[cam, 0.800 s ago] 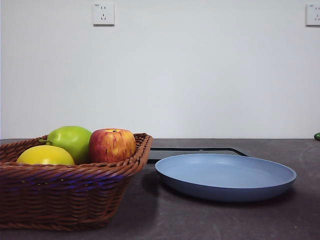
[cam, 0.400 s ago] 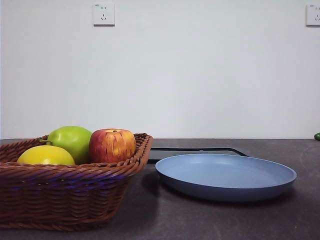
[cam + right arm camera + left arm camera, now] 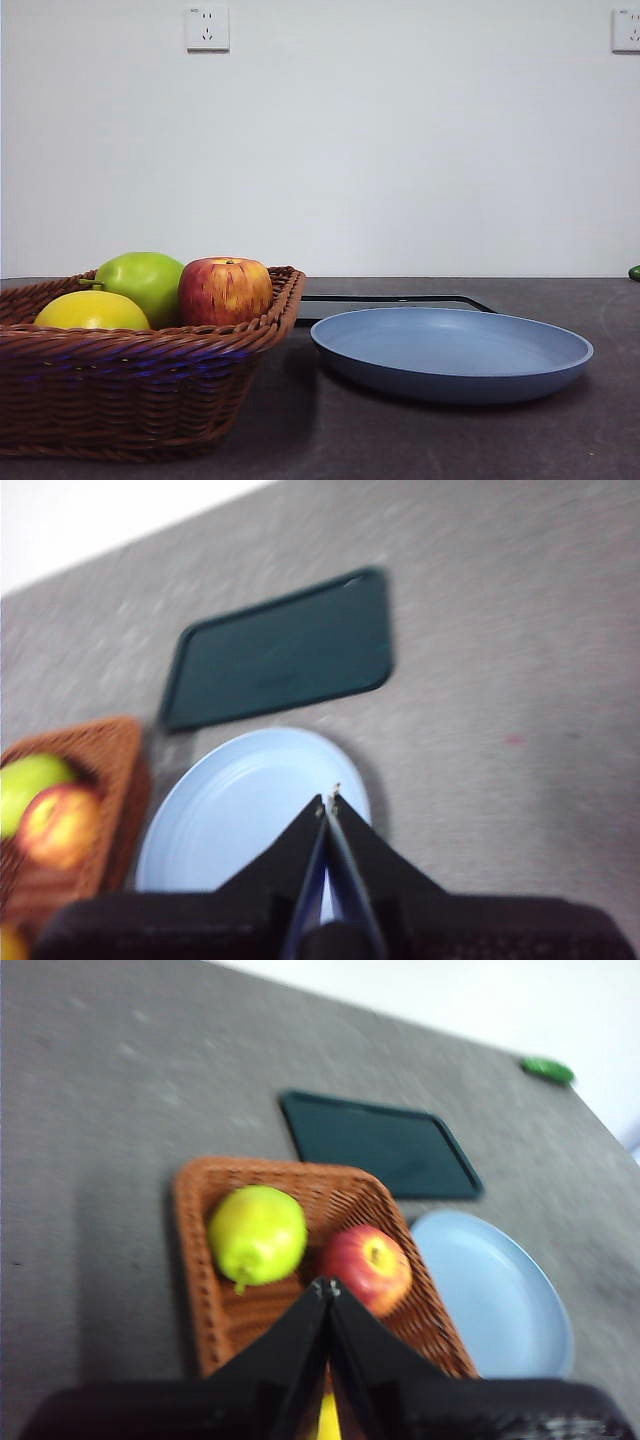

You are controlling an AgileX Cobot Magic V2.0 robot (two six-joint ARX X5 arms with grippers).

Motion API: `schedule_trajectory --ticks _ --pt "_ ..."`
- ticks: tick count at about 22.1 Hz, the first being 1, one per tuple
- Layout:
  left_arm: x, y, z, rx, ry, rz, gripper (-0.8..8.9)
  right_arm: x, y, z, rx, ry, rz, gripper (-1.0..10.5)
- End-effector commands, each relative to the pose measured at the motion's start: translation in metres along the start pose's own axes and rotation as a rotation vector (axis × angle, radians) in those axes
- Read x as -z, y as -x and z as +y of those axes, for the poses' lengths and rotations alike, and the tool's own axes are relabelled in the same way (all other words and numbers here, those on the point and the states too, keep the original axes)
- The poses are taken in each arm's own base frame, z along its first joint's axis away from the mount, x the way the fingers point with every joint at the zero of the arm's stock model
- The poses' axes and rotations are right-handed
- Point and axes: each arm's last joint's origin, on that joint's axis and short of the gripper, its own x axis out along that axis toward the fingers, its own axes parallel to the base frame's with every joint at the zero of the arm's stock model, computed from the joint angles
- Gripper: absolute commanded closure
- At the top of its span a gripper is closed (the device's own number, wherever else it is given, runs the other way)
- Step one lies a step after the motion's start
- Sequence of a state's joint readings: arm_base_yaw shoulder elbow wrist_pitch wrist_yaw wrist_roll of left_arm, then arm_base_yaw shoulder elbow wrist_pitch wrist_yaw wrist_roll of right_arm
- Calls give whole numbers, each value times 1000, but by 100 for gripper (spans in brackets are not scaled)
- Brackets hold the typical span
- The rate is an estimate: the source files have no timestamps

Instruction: Take the lemon from the basket,put the lemon in the plate,hand out the plate

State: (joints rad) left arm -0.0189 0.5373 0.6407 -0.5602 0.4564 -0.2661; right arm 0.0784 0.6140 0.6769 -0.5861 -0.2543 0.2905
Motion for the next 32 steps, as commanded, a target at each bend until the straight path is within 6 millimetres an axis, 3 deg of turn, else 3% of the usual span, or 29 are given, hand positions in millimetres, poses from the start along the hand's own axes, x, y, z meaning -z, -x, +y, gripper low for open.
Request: schedule_trajectory --ticks 1,7,10,11,14,16,19,27,32 --pt "-15 -5 -5 77 -42 75 807 -18 -6 6 -65 100 70 941" --pt "-31 -16 -11 181 -36 268 807 -37 -29 8 -130 143 234 936" --pt "-32 -18 -14 198 -41 302 802 -37 -44 4 -118 127 290 902" --pt "-32 -18 -15 203 -44 306 781 -36 -48 3 -110 122 306 854" --pt "-31 -19 -17 213 -38 314 567 -34 -59 -1 -93 108 348 698" --pt "-31 -20 -19 217 -20 322 549 -33 -68 -5 -55 102 378 670" --pt "-30 -20 -22 230 1 335 473 -29 -85 -11 -28 84 439 670" --pt "-27 -22 -31 298 -13 362 469 -3 -156 -31 -13 25 635 676" --pt "-26 -23 -32 304 -18 369 469 14 -187 -31 -90 -9 695 702"
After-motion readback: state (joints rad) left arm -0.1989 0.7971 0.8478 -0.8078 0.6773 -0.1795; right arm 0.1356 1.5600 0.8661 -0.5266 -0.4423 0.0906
